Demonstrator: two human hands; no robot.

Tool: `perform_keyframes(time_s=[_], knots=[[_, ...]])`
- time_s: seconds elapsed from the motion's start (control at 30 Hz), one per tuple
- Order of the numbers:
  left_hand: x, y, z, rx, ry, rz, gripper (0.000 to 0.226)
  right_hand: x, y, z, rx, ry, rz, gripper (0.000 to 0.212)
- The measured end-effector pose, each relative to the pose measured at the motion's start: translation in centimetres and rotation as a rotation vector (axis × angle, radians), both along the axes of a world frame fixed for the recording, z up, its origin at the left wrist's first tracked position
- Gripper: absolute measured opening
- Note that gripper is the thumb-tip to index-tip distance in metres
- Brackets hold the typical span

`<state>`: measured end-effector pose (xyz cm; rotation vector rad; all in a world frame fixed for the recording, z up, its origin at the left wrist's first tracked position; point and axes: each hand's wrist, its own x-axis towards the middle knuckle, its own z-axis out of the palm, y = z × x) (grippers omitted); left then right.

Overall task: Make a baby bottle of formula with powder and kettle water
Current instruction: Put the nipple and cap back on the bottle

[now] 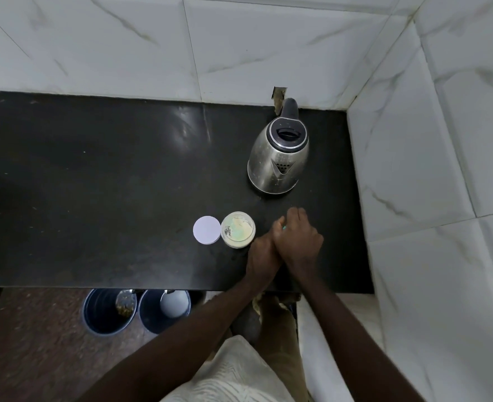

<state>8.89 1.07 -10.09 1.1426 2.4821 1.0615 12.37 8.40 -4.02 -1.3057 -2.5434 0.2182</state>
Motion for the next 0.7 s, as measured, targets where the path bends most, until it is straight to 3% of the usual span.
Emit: perform_keyframes(time_s=[0.1,0.17,0.3,0.5,0.7], knots=[[-0.1,0.3,-0.4,-0.115,0.061,-0.027,0.038,1.2,2.8,-0.5,0.191,0.029,0.411,0.021],[0.1,0.1,-1.1,-0.087,0.114,-0.028,0.030,1.3,4.3,-0.7,0.294,0.061,0.676,0.020],[0.1,0.2,-1.6,-0.032,0.106,-0.006,0.027,0.5,5.6,-0.9,0.323,0.069,0.853,0.013],[0.2,0.3,-2.0,-0.144,0.203,-0.013,0.028,0.7,4.5,-1.1,0.251,0.050,0.668,0.013],[0.2,0.8,-1.8,-0.147,0.107,0.002,0.030,0.2,1.2,-0.3,0.059,0.000,0.166,0.011]])
